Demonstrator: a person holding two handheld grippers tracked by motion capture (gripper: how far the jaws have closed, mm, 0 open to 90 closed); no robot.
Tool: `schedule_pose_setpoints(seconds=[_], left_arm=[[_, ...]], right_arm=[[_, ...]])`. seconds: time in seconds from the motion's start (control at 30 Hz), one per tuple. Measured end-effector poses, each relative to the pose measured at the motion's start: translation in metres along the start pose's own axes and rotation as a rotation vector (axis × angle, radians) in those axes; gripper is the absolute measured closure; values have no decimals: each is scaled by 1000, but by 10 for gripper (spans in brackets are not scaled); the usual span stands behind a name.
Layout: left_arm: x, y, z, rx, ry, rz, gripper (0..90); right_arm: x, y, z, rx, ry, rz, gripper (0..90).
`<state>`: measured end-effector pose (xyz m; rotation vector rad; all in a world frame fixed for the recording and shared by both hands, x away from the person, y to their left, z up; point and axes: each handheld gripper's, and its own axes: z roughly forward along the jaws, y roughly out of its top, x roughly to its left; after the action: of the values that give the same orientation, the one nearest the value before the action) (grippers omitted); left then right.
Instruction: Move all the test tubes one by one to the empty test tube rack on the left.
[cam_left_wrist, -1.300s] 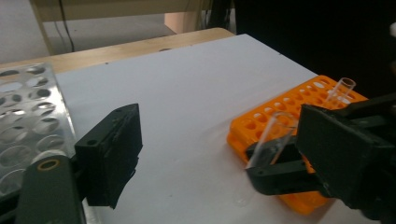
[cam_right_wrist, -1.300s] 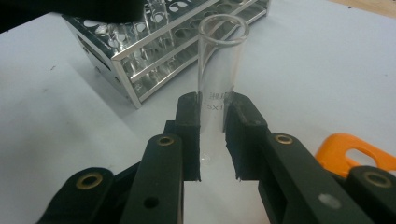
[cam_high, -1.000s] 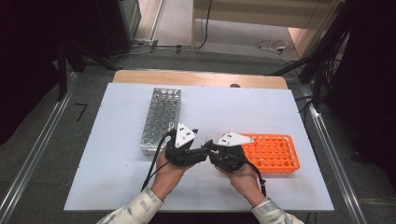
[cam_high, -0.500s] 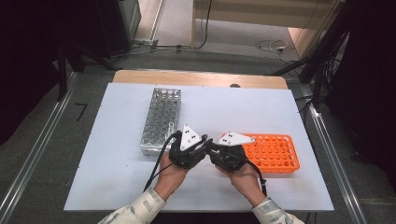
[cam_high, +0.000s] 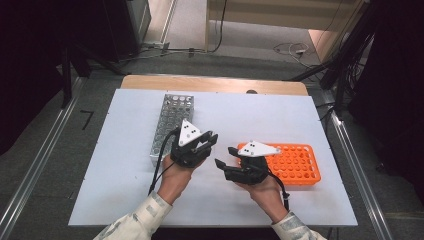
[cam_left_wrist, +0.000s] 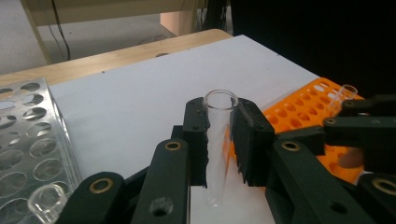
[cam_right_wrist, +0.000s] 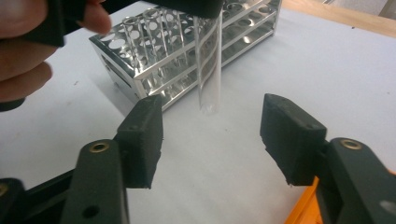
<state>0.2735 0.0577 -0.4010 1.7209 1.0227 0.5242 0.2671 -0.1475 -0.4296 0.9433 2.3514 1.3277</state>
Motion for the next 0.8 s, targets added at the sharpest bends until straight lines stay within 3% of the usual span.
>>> schedule_pose_setpoints(seconds=[0.3,0.4,0.47,0.8], left_arm=[[19,14,3,-8,51,-30,752],[24,20,4,-16,46,-55,751],[26,22,5,-15,54,-52,752],[46,31,9,-32,121,-85,752]], right_arm=[[0,-1,-6,-2,7,-2,358],[0,-1,-7,-4,4,-3,359],[0,-1,-7,-6,3,-4,360],[1,-1,-6,-5,-1,2,365]])
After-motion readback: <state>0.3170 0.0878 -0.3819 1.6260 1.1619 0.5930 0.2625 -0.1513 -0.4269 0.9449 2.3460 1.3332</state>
